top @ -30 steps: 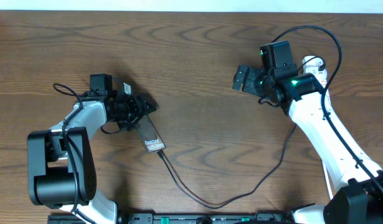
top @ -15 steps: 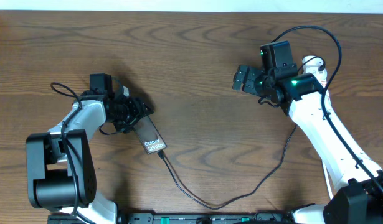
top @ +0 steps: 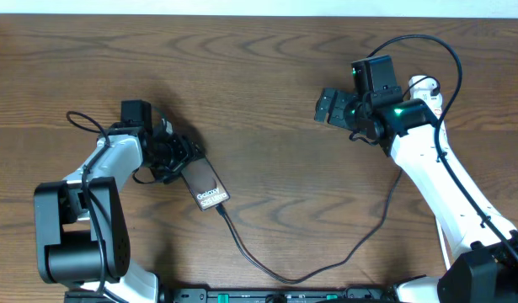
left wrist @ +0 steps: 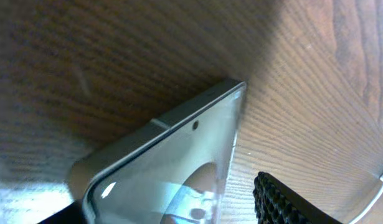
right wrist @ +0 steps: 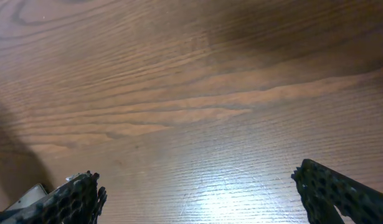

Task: Plug charger to phone and switch on socket
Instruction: 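Lower the held phone with the left gripper flat onto the table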

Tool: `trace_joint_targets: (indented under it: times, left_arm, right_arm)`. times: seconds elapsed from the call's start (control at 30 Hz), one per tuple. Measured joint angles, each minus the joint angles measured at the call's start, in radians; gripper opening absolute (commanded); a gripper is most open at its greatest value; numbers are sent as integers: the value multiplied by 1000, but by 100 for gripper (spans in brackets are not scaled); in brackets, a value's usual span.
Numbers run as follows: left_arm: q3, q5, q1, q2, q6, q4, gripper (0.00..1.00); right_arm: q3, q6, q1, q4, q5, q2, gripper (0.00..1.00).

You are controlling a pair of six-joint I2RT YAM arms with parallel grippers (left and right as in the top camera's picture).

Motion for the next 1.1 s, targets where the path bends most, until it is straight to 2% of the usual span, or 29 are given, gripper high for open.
trace_joint_targets:
  times: [0.67,0.87,1.1]
  left_arm:
    - [1,-8,0,-2,0,-14,66]
    - [2,-3,-1,-5,-2,-3,76]
    - [14,-15,-3,-11,2,-11,83]
  right_arm:
    - [0,0,0,0,0,0,99]
    - [0,0,0,-1,0,0,99]
    - [0,0,0,-1,0,0,99]
